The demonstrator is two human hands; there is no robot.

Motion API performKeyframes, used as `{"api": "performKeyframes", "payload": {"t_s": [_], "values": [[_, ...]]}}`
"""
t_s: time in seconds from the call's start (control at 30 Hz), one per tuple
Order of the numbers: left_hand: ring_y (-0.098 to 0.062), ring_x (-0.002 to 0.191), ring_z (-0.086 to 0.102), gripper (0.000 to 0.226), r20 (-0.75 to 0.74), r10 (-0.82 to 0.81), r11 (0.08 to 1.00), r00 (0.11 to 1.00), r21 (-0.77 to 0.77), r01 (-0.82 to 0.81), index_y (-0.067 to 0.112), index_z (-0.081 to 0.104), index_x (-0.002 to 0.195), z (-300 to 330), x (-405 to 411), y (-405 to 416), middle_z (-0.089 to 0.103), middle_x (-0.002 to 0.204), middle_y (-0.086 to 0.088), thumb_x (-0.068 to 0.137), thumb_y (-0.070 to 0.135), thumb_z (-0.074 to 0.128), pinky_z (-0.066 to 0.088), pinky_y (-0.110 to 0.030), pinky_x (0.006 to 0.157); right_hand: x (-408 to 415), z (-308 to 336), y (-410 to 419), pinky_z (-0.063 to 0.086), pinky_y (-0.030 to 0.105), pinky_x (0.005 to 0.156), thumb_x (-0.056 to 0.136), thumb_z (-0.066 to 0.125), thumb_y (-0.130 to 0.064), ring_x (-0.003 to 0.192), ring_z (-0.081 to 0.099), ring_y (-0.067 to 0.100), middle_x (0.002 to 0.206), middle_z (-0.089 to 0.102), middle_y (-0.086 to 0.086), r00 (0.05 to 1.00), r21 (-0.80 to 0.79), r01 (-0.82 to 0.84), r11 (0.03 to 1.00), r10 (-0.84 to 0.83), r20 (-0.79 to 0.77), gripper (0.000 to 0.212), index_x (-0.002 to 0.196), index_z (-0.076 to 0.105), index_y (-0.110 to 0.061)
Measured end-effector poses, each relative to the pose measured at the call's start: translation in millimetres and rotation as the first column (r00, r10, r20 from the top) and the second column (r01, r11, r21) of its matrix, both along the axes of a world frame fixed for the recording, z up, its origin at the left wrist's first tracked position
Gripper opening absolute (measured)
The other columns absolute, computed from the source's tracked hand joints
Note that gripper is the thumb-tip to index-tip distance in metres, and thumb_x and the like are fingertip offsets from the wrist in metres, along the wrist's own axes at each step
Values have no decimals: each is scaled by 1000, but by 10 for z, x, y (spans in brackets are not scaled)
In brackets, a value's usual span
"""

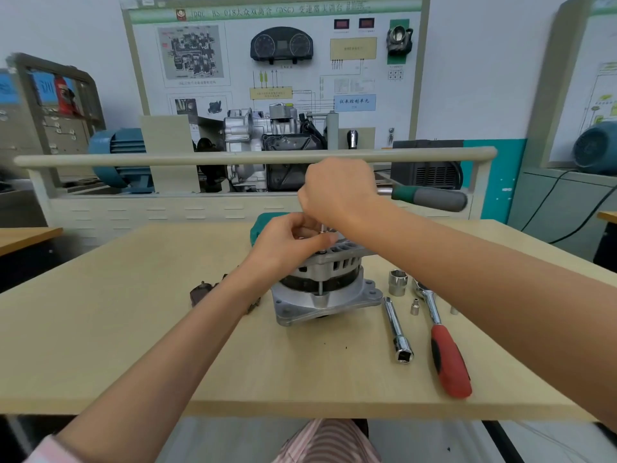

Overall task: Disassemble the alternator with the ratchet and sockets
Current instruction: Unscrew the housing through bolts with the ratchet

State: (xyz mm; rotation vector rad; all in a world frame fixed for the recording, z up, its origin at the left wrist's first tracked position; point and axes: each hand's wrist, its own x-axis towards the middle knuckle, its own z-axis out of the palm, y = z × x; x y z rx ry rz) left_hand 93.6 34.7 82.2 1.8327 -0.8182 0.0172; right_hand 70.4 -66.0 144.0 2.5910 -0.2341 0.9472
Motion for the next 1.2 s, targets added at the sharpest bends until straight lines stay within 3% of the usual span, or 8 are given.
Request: {"api": "performKeyframes", "payload": {"t_s": [0.07,0.2,0.37,0.53,0.67,0.8,0.97,1.2], "values": [[-16,79,61,11,15,-43,998,999,53,42,14,70,91,0,-11,48,72,90,-14,87,23,66,51,-35,78,-1,-29,-27,19,23,43,94,37,-27,44,30,16,55,32,-2,995,-50,-82,995,85,44,31,68,42,-12],[-3,64,59,9,-22,-57,998,998,-14,56,20,70,75,0,5,64,69,65,5,83,18,72,46,-15,64,-42,-44,-28,16,26,42,96,34,-29,47,29,18,57,31,-2,981,-78,-177,981,182,66,23,81,42,-13],[-7,55,52,13,-45,57,996,997,-62,-60,8,68,76,6,12,-62,61,62,2,72,11,80,45,-17,56,35,2,91,22,19,42,90,46,-12,44,32,13,56,36,-1,985,6,172,985,-171,-34,18,72,47,-15],[-7,58,50,22,6,59,997,998,-51,-59,17,61,76,-37,58,-32,55,62,8,74,29,78,42,-22,59,-14,-49,-47,22,25,44,96,33,-28,44,33,16,53,35,-4,973,-164,-211,964,223,61,30,72,44,-14],[-3,82,68,8,9,-127,992,992,19,127,31,72,92,-31,95,139,74,84,12,87,29,66,52,-15,74,-11,-73,-143,19,28,43,96,36,-28,48,34,19,50,32,-6,927,-47,-366,929,369,75,31,70,42,-12],[1,72,67,12,-56,-132,990,990,-58,129,17,74,94,-22,119,151,74,79,10,81,19,72,47,-9,62,-13,-75,-65,16,26,43,96,35,-27,45,29,17,51,30,-5,948,-38,-308,950,310,68,31,69,42,-13],[-12,63,54,13,-55,34,995,998,-88,-39,11,63,74,-31,65,1,62,67,-4,74,11,76,45,-20,53,77,-25,187,27,20,42,90,44,-12,45,37,14,57,39,0,993,-52,119,992,-119,-1,18,73,51,-14],[-4,75,66,13,-57,-99,995,993,-12,98,17,73,96,-24,88,117,73,83,8,86,24,68,47,-12,61,-43,-52,-44,21,27,44,97,31,-29,49,37,19,51,30,-6,942,-135,-318,938,329,68,34,69,42,-14]]}}
